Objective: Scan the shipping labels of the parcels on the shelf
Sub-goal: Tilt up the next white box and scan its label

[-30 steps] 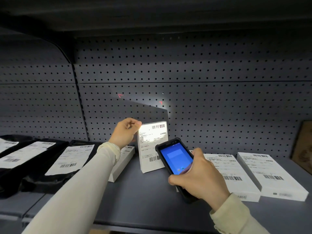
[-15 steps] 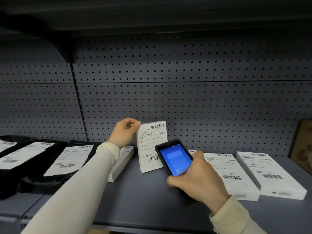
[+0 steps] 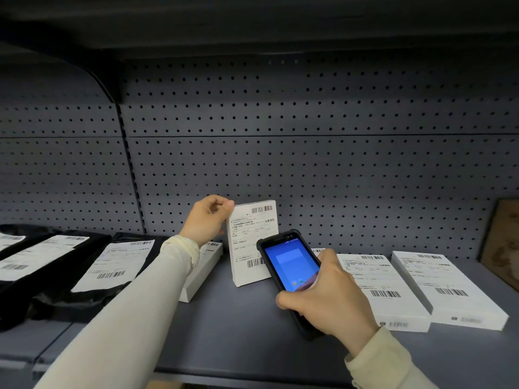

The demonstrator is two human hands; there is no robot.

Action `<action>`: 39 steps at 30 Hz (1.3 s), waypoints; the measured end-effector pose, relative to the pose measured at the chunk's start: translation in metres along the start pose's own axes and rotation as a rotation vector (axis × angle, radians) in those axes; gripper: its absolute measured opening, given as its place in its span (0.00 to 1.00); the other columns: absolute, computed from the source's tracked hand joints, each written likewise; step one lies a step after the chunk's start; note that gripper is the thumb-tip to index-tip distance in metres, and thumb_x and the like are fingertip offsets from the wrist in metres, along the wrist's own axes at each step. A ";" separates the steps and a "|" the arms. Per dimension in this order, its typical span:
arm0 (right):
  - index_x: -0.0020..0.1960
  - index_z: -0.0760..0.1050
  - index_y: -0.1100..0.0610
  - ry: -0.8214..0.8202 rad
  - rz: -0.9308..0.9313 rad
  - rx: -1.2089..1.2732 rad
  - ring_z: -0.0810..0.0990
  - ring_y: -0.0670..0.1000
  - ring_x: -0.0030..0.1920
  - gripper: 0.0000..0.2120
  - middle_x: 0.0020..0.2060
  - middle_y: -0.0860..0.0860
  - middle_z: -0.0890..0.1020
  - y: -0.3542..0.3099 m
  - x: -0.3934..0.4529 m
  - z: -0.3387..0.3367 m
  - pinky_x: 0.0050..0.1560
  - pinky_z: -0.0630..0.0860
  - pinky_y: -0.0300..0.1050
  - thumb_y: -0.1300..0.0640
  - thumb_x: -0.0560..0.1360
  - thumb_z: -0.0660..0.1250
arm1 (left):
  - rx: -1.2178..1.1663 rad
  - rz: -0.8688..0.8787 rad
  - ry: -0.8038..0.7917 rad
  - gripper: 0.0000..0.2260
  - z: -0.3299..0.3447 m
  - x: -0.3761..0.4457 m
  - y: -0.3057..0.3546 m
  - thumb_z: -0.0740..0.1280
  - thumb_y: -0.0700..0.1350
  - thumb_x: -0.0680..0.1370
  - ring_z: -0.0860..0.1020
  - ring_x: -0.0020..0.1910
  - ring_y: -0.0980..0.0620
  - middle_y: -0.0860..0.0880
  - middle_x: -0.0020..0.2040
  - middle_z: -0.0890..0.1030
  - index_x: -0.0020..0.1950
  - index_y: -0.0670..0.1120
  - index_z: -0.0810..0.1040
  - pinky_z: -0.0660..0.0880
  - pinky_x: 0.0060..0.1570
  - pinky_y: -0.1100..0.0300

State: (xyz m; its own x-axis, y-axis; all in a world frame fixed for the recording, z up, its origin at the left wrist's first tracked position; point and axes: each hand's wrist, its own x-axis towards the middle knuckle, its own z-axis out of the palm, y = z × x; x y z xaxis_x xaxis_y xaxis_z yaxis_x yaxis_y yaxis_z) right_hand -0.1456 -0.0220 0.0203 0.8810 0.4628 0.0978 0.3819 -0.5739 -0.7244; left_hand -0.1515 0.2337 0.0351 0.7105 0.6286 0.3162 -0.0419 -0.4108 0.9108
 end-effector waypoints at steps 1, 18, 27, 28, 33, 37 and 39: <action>0.52 0.62 0.51 0.001 0.001 0.002 0.79 0.46 0.40 0.26 0.38 0.46 0.80 0.000 0.000 0.000 0.37 0.74 0.42 0.48 0.61 0.73 | -0.007 -0.005 -0.003 0.07 0.000 0.000 0.000 0.64 0.49 0.78 0.78 0.46 0.48 0.47 0.47 0.81 0.49 0.47 0.77 0.79 0.50 0.48; 0.50 0.62 0.54 0.025 0.031 0.033 0.79 0.45 0.40 0.27 0.38 0.45 0.80 0.004 0.009 0.004 0.38 0.75 0.43 0.47 0.62 0.74 | 0.040 0.046 -0.017 0.05 -0.001 0.001 -0.006 0.64 0.51 0.78 0.78 0.45 0.49 0.48 0.47 0.81 0.47 0.51 0.76 0.79 0.49 0.46; 0.50 0.61 0.54 0.089 0.040 0.085 0.79 0.46 0.41 0.27 0.37 0.45 0.80 0.006 0.029 0.005 0.44 0.78 0.47 0.48 0.62 0.74 | 0.031 0.048 -0.060 0.01 -0.001 0.008 -0.010 0.66 0.48 0.77 0.79 0.45 0.46 0.49 0.45 0.80 0.47 0.52 0.75 0.79 0.49 0.43; 0.50 0.60 0.53 0.092 0.039 0.085 0.79 0.46 0.41 0.28 0.38 0.46 0.80 0.006 0.031 0.005 0.45 0.78 0.47 0.47 0.62 0.74 | 0.024 0.049 -0.061 0.02 -0.001 0.009 -0.010 0.66 0.48 0.78 0.79 0.45 0.47 0.49 0.45 0.80 0.48 0.51 0.75 0.79 0.48 0.46; 0.50 0.60 0.54 0.095 0.039 0.090 0.79 0.46 0.41 0.28 0.37 0.46 0.81 0.006 0.042 0.007 0.44 0.79 0.48 0.47 0.62 0.75 | -0.008 0.020 -0.068 0.09 0.002 0.014 -0.007 0.66 0.46 0.78 0.79 0.42 0.52 0.48 0.43 0.79 0.54 0.43 0.74 0.77 0.37 0.59; 0.50 0.58 0.54 0.104 0.040 0.104 0.80 0.47 0.41 0.29 0.36 0.46 0.80 0.006 0.051 0.008 0.43 0.79 0.48 0.48 0.63 0.75 | -0.033 -0.041 -0.086 0.08 0.000 0.017 -0.003 0.64 0.45 0.79 0.81 0.41 0.51 0.50 0.40 0.79 0.53 0.41 0.74 0.79 0.33 0.62; 0.50 0.58 0.54 0.112 0.039 0.111 0.80 0.47 0.41 0.29 0.36 0.46 0.80 0.005 0.055 0.009 0.44 0.79 0.48 0.48 0.63 0.75 | -0.028 -0.088 -0.104 0.08 -0.001 0.019 -0.002 0.63 0.46 0.79 0.81 0.38 0.51 0.51 0.39 0.81 0.50 0.42 0.75 0.78 0.32 0.62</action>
State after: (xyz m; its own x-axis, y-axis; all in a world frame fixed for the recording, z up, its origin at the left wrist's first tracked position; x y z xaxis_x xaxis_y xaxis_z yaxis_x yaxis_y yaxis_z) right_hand -0.0978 0.0060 0.0159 0.9225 0.3599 0.1395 0.3195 -0.5089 -0.7993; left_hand -0.1387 0.2477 0.0398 0.7813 0.5888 0.2069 0.0054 -0.3379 0.9412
